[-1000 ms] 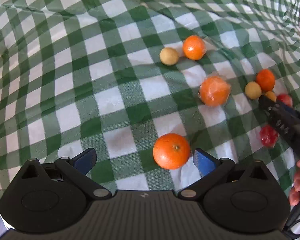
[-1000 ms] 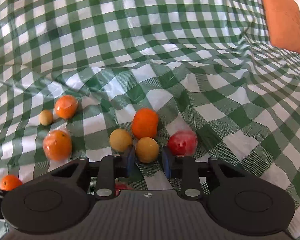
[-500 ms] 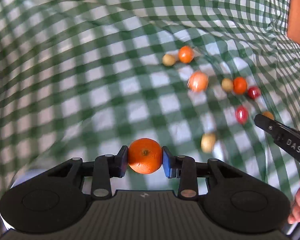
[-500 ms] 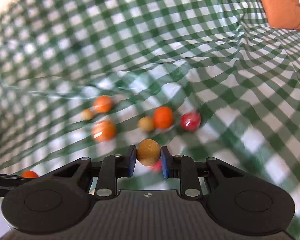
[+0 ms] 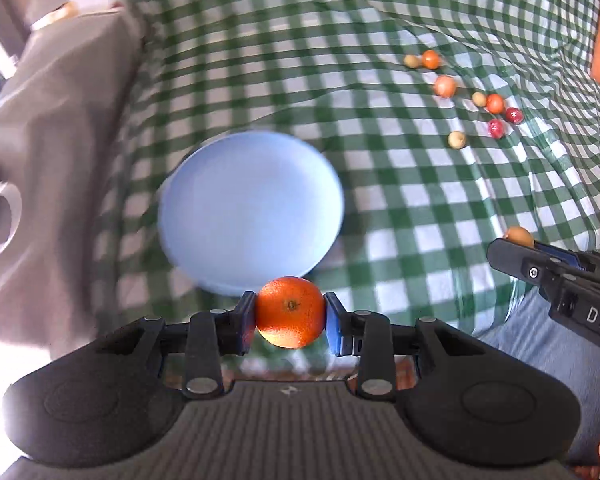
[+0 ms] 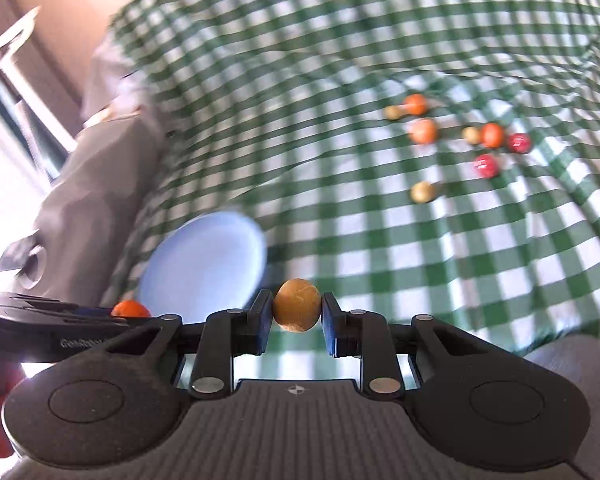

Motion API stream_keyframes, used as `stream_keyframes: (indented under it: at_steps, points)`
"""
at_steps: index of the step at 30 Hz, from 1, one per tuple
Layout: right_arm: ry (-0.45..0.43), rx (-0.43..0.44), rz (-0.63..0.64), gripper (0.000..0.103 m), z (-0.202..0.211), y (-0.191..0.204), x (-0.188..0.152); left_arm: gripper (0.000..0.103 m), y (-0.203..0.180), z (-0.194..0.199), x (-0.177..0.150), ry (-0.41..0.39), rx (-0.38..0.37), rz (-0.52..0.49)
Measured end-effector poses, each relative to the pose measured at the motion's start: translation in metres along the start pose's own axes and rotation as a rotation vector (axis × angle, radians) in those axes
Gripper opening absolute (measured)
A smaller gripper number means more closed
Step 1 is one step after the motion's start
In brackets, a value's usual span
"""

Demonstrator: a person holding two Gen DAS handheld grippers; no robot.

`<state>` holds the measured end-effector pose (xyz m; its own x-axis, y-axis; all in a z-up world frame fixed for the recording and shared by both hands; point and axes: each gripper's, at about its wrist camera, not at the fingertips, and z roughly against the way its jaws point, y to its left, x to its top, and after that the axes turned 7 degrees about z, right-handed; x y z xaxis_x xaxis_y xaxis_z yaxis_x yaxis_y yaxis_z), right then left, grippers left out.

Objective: Organize fruits
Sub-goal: 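Carry both fruits to the blue plate and open both tools to release them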

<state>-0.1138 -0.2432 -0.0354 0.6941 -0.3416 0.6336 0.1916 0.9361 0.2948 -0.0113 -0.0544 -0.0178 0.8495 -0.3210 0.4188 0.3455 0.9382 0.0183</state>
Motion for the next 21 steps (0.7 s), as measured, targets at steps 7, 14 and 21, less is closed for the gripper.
stream_keyframes:
  at_steps: [7, 14, 21]
  points:
    - [0.002, 0.032, 0.107, 0.027, 0.026, 0.054, -0.012, 0.039, 0.038, 0.032, -0.034, -0.048, -0.015, 0.076]
    - [0.007, 0.036, 0.171, 0.027, 0.036, 0.086, -0.019, 0.039, 0.059, 0.042, -0.044, -0.078, -0.035, 0.121]
    - [0.018, 0.016, 0.202, 0.027, 0.035, 0.098, -0.02, 0.039, 0.065, 0.04, -0.045, -0.08, -0.05, 0.135]
